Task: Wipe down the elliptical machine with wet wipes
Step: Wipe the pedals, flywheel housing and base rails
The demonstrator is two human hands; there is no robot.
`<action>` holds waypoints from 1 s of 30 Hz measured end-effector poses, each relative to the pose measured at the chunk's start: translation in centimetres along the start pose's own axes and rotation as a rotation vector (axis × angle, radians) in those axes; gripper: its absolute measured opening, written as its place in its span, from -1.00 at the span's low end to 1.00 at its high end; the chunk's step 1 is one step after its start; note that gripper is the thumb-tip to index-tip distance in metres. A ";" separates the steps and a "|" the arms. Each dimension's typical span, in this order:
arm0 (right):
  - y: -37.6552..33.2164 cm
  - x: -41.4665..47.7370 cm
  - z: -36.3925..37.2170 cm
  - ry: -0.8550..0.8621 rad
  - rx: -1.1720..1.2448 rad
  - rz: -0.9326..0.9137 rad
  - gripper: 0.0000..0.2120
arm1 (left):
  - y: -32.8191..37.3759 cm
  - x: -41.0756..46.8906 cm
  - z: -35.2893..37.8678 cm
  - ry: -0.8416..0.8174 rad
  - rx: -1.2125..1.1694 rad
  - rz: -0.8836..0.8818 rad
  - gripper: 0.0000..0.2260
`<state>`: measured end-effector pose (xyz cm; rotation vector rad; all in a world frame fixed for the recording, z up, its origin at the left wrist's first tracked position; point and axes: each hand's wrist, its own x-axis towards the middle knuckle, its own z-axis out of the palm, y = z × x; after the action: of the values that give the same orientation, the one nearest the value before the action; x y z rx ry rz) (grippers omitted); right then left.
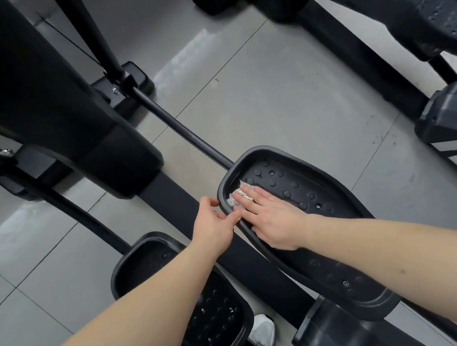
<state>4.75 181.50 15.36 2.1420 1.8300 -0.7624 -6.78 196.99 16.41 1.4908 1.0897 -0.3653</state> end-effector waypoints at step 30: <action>-0.3 2.5 -2.3 0.167 0.356 0.243 -0.43 | 0.0 -0.1 0.0 -0.010 0.013 -0.004 -0.56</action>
<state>5.24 184.82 16.02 2.6645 1.5549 -0.9315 -6.78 196.93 16.51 1.4972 1.0843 -0.3834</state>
